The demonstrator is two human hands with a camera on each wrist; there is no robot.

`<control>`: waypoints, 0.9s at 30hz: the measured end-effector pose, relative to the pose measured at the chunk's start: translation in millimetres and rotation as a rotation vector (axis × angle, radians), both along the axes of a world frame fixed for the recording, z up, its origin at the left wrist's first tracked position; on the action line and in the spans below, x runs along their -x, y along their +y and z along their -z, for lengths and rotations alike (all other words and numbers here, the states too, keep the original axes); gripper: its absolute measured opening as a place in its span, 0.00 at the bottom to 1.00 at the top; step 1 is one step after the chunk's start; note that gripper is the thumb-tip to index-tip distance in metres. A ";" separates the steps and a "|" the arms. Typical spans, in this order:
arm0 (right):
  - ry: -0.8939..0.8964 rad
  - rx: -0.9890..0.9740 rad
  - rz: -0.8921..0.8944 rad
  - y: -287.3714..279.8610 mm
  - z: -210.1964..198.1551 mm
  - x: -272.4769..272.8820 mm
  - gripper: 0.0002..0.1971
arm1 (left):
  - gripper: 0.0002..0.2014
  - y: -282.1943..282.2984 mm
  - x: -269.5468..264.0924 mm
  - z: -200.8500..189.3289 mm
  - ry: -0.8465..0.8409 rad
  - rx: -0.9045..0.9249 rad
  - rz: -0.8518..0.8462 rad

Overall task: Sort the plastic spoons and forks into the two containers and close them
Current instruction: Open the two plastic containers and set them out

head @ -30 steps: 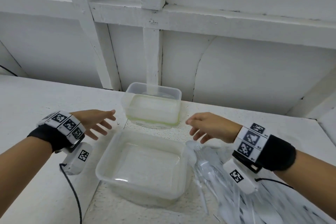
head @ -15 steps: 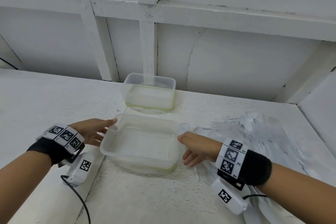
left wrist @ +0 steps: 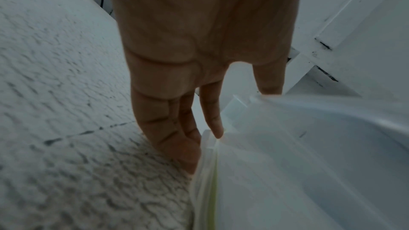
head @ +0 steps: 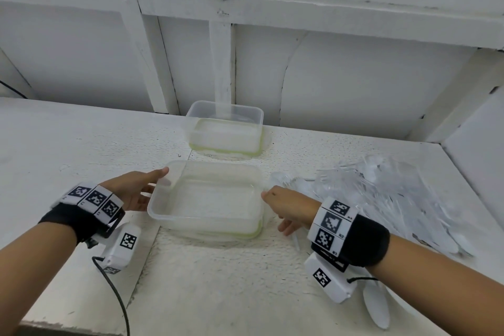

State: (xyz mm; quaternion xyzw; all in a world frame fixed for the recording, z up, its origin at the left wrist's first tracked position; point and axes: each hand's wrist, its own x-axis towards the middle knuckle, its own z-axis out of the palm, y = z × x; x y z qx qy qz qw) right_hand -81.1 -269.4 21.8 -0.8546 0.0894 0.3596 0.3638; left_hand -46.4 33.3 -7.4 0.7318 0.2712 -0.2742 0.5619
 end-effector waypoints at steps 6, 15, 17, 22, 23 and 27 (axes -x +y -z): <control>0.046 -0.137 0.172 8.1 1.9 -9.9 0.21 | 0.24 8.2 -0.5 -1.6 -0.011 0.004 -0.021; 0.015 -0.233 0.222 15.4 21.2 -25.7 0.17 | 0.21 8.2 -9.5 -1.3 -0.050 0.040 -0.004; -0.059 -0.203 0.195 15.6 20.1 -32.4 0.12 | 0.20 2.9 -14.3 -3.0 -0.078 0.046 -0.008; -0.207 -0.119 0.207 18.9 15.6 -52.3 0.08 | 0.16 -11.8 -26.7 -4.8 -0.141 0.030 -0.044; -0.230 -0.106 0.213 18.5 15.5 -56.1 0.09 | 0.15 -13.5 -28.7 -4.5 -0.143 0.024 -0.056; -0.244 -0.032 0.207 18.0 17.4 -63.5 0.12 | 0.15 -14.5 -34.6 -1.4 -0.143 0.013 -0.074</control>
